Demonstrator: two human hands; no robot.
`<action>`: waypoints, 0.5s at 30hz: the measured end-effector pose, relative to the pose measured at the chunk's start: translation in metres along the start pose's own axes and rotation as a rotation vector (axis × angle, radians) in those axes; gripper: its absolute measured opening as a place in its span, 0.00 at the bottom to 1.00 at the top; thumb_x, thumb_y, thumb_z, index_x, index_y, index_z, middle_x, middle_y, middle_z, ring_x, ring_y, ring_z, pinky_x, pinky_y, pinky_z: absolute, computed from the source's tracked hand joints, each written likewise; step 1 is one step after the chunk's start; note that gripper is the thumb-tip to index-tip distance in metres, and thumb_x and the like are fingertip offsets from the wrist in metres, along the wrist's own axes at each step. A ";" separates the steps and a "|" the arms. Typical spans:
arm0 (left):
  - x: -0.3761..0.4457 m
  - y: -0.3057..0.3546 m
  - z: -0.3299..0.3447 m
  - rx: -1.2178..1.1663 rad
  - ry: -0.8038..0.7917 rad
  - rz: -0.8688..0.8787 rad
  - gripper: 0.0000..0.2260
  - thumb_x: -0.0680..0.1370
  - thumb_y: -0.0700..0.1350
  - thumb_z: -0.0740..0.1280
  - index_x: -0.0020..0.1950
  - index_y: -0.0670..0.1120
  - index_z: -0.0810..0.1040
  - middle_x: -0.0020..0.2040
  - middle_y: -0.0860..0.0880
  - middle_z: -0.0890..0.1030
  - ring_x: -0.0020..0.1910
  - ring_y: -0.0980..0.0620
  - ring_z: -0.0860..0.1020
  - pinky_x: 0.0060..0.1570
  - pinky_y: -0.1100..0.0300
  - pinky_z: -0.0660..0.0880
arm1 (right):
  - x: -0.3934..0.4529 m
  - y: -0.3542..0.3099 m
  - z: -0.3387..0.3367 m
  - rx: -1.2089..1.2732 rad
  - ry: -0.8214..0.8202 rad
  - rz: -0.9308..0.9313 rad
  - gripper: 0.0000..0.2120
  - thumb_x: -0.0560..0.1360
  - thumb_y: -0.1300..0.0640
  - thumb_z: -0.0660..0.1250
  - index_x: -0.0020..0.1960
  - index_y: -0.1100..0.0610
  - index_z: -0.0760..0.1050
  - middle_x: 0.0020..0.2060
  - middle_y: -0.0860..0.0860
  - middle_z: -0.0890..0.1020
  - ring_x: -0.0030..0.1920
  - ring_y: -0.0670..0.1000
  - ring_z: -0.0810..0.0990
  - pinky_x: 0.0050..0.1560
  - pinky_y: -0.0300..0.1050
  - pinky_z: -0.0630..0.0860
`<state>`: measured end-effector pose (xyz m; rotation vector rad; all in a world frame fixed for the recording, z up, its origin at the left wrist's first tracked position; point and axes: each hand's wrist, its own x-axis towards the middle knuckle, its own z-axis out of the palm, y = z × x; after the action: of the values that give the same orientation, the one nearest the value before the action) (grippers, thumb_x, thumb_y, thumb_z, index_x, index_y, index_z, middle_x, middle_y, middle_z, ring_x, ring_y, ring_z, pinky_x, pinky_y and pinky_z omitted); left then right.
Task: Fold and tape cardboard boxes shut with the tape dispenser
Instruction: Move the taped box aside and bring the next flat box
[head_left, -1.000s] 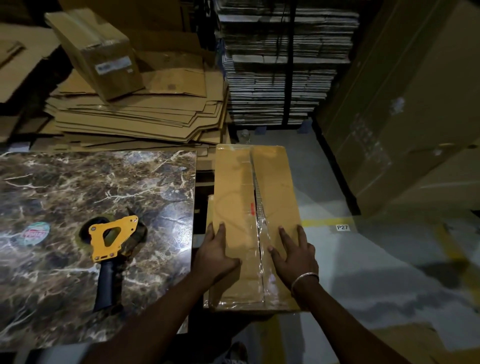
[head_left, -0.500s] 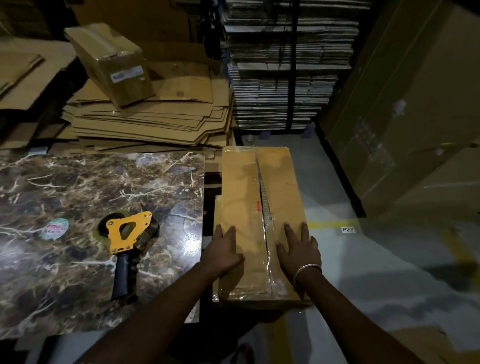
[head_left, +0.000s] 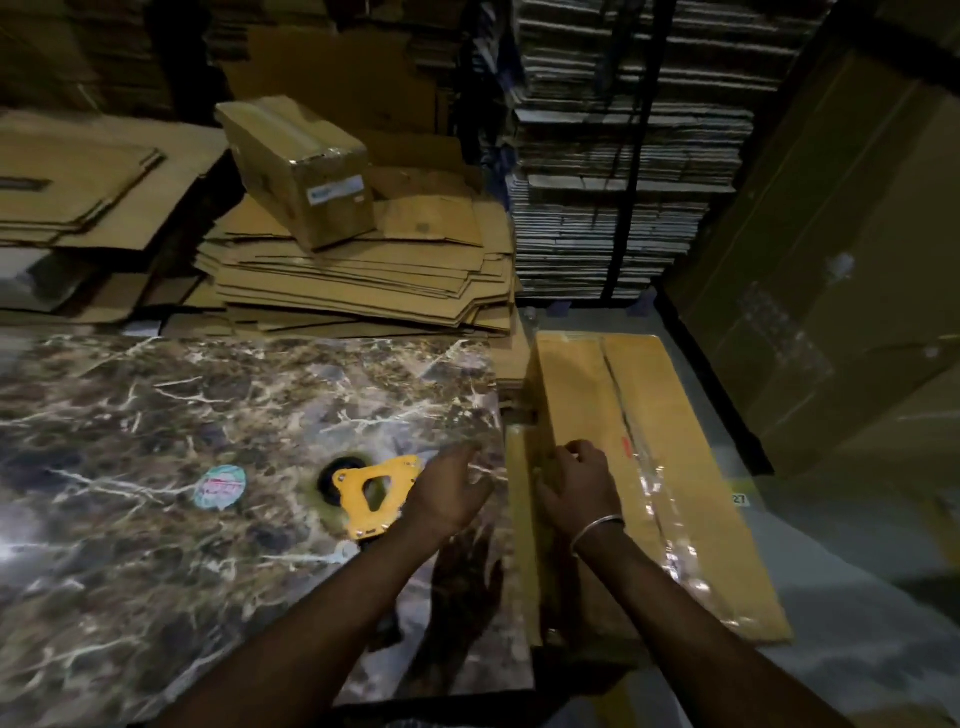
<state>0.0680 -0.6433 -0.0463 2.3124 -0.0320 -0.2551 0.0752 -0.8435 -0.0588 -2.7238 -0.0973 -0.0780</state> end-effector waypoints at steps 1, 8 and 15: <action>0.000 -0.016 -0.017 0.003 0.009 0.006 0.22 0.80 0.46 0.69 0.73 0.45 0.72 0.69 0.44 0.76 0.67 0.44 0.74 0.56 0.60 0.70 | 0.003 -0.025 0.010 0.011 -0.008 -0.019 0.20 0.73 0.47 0.63 0.51 0.63 0.81 0.46 0.62 0.79 0.48 0.65 0.78 0.46 0.54 0.77; -0.017 -0.142 -0.149 -0.070 0.088 -0.055 0.22 0.79 0.45 0.69 0.73 0.44 0.73 0.69 0.43 0.76 0.68 0.44 0.75 0.60 0.58 0.71 | 0.021 -0.205 0.087 0.083 -0.144 -0.113 0.28 0.71 0.41 0.58 0.55 0.62 0.82 0.47 0.62 0.83 0.50 0.64 0.81 0.50 0.54 0.78; -0.050 -0.247 -0.250 -0.132 0.274 -0.250 0.22 0.79 0.47 0.69 0.73 0.46 0.73 0.69 0.46 0.77 0.67 0.46 0.75 0.60 0.58 0.71 | 0.038 -0.345 0.141 0.092 -0.391 -0.220 0.21 0.79 0.46 0.65 0.63 0.60 0.78 0.56 0.60 0.81 0.58 0.60 0.78 0.56 0.50 0.75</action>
<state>0.0533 -0.2890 -0.0507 2.1984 0.4021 -0.0613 0.0913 -0.4691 -0.0465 -2.5904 -0.4981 0.3878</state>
